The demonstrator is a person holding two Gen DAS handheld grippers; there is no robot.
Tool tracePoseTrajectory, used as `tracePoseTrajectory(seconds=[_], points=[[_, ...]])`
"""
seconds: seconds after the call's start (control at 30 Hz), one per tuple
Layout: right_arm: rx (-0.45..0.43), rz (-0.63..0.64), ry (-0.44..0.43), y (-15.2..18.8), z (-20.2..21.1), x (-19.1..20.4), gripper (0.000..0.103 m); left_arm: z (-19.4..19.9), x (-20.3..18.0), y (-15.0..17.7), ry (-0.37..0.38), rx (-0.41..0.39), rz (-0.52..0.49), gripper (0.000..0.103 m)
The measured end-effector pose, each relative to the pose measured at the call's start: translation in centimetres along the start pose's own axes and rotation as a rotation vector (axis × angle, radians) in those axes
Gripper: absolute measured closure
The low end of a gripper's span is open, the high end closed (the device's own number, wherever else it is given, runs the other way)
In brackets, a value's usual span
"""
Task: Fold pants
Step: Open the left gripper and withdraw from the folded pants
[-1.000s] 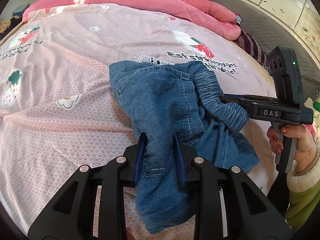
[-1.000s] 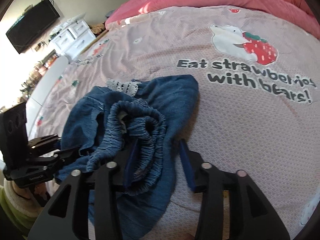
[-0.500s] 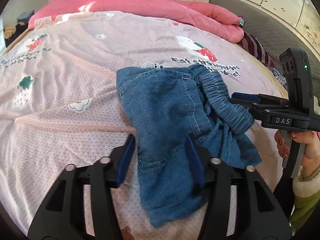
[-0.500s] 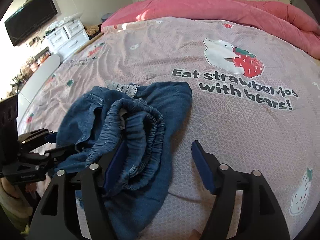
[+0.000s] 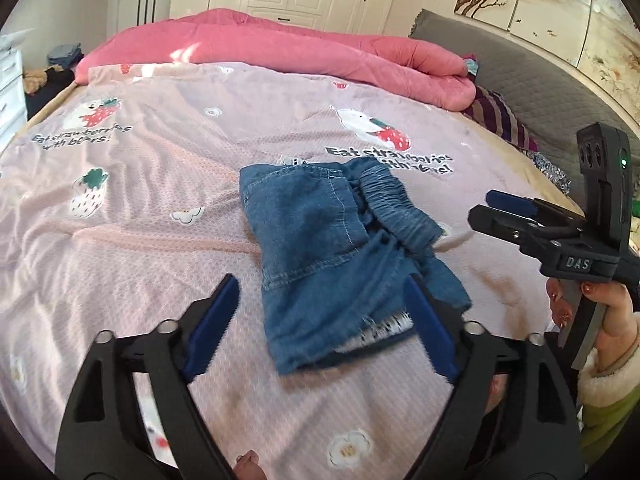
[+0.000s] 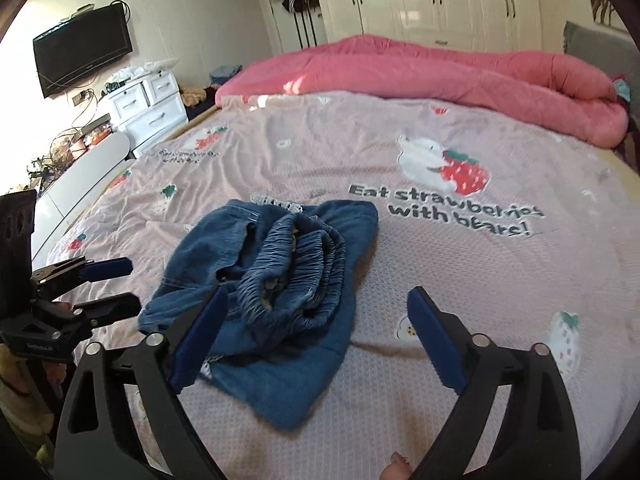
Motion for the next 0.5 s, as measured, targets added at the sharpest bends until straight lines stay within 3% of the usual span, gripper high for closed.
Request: tracePoseTrajectory(seconds=[0.1, 0.3, 0.5], points=[[-0.027, 0.026, 0.017, 0.6, 1.4, 1.0, 0.005, 1.4, 0.0, 1.1, -0.004, -0.009, 0.008, 0.010], [-0.049, 0.042, 0.091, 3.6, 3.5, 2.8, 0.005, 2.9, 0.2, 4.0, -0.054, 0.001, 0.032, 0.010], [-0.055, -0.021, 0.106, 6.8, 4.4, 3.1, 0.005, 3.7, 0.2, 7.1, -0.093, 0.015, 0.043, 0.010]])
Point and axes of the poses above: each gripper's, at about its wrist camera, not at the fingertips, and z roughly against the way its jaws point, x to its left, y to its underside, the point moved 6 cm from there along -z, roughly the way its jaws point, and after that the axes turned 10 degrees about -y, right-handed, at the moved point
